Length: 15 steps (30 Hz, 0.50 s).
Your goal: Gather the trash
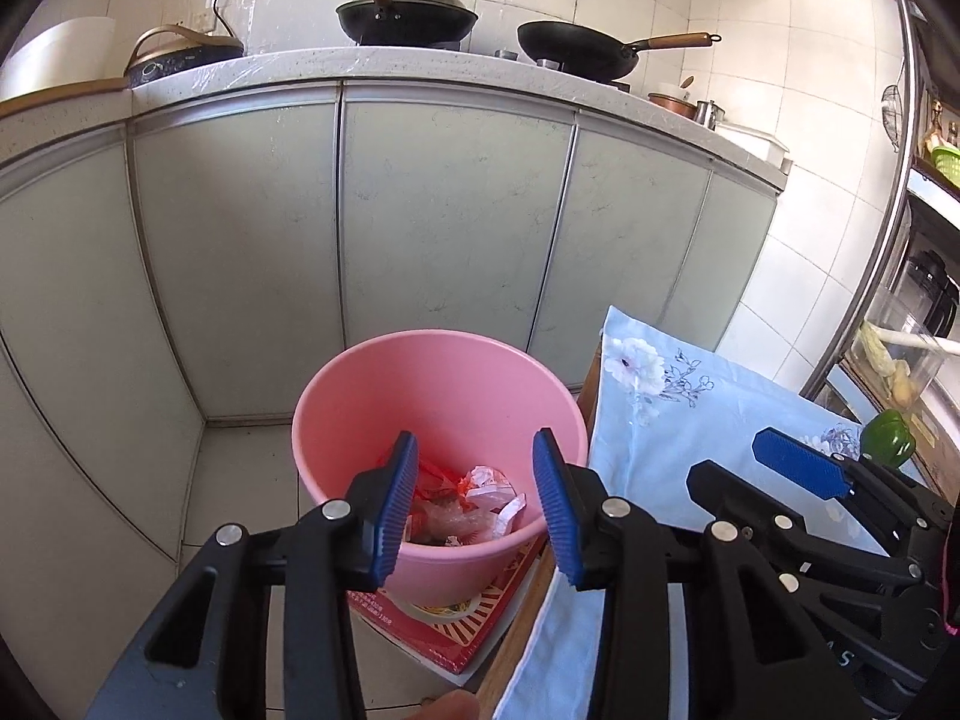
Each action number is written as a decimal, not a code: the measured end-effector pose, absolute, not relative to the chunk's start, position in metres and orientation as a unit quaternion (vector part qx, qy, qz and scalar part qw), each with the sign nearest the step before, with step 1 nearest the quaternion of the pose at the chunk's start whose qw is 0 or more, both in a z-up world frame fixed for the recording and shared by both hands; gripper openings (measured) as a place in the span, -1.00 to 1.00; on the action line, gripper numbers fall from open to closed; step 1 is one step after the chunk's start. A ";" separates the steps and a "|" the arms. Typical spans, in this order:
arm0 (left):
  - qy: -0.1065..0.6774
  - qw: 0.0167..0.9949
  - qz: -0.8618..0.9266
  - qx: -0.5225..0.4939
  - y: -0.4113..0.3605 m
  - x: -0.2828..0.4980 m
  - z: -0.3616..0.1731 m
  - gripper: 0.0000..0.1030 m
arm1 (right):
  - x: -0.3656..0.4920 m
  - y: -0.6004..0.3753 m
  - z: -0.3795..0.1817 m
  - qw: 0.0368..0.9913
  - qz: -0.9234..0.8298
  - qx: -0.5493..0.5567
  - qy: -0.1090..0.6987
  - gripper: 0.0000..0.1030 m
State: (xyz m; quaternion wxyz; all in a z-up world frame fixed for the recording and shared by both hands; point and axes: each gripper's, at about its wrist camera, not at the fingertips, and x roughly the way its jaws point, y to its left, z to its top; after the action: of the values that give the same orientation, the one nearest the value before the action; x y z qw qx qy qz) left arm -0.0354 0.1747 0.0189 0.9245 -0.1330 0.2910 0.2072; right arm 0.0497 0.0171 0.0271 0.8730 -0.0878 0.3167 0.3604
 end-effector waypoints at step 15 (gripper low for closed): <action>0.281 0.931 0.200 -0.122 0.154 -0.054 0.032 -0.24 | 0.030 -0.005 0.038 0.879 0.359 -0.070 0.305 0.07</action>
State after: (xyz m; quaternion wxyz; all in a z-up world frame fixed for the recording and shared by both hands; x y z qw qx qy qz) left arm -0.0539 0.1536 0.0322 0.9308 -0.1217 0.2806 0.2003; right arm 0.0302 -0.0047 0.0380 0.8791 -0.0703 0.3054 0.3591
